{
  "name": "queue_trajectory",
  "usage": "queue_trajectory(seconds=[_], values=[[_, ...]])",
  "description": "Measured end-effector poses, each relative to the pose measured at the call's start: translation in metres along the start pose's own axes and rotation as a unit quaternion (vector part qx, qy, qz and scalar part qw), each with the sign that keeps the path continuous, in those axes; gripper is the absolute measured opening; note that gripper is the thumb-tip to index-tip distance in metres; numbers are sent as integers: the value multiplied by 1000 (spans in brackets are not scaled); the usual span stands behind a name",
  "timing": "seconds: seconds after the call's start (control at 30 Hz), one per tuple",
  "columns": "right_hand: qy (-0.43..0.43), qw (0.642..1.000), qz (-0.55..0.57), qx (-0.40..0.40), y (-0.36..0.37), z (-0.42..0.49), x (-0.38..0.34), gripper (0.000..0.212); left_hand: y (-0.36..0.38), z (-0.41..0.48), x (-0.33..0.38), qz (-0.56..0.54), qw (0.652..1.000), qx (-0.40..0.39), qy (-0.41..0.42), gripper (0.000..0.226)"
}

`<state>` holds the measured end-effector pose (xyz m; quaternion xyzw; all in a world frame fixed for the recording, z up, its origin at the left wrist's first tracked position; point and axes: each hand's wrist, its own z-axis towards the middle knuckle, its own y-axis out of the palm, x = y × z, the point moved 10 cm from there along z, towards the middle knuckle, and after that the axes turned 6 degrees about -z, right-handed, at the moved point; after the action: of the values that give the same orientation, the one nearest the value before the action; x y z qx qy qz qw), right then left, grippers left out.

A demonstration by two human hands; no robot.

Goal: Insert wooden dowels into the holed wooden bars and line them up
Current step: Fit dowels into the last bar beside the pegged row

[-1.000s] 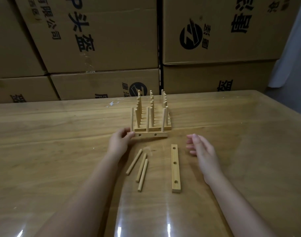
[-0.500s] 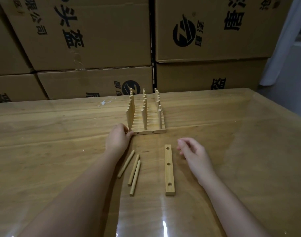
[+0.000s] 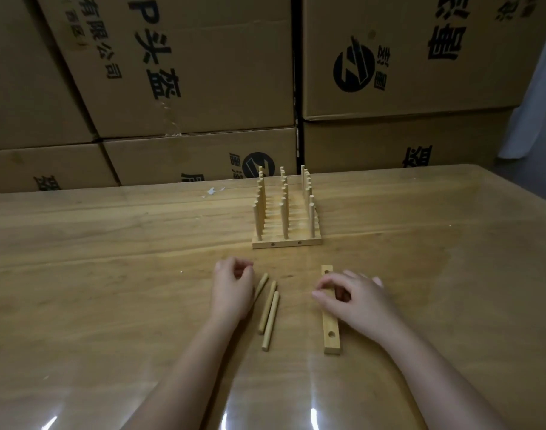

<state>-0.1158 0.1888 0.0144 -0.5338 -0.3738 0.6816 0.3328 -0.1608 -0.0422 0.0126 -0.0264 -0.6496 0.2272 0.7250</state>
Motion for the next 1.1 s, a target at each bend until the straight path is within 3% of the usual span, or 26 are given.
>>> queue_trajectory(seconds=[0.13,0.27,0.4,0.5,0.63,0.77,1.0,1.1], values=[[13,1000,-4,-11,2,-1,-3,26,24,-37,23,-17,995,-86,53,20],[46,990,130,40,-8,0,6,22,44,-58,50,-85,984,-115,102,22],[54,949,298,81,-18,-2,7,27,26,-56,55,-173,976,-54,120,25],[75,907,410,69,-13,-1,7,24,11,-57,65,-94,969,-14,226,37],[67,854,515,35,-4,0,0,20,30,-50,51,-100,978,-88,158,27],[31,865,500,10,2,0,-12,33,48,-53,47,-92,973,-171,122,17],[-13,883,467,-34,8,-6,-32,45,54,-54,46,-131,966,-206,90,20],[5,917,397,39,1,-6,-23,45,51,-47,39,-177,965,-188,48,22]])
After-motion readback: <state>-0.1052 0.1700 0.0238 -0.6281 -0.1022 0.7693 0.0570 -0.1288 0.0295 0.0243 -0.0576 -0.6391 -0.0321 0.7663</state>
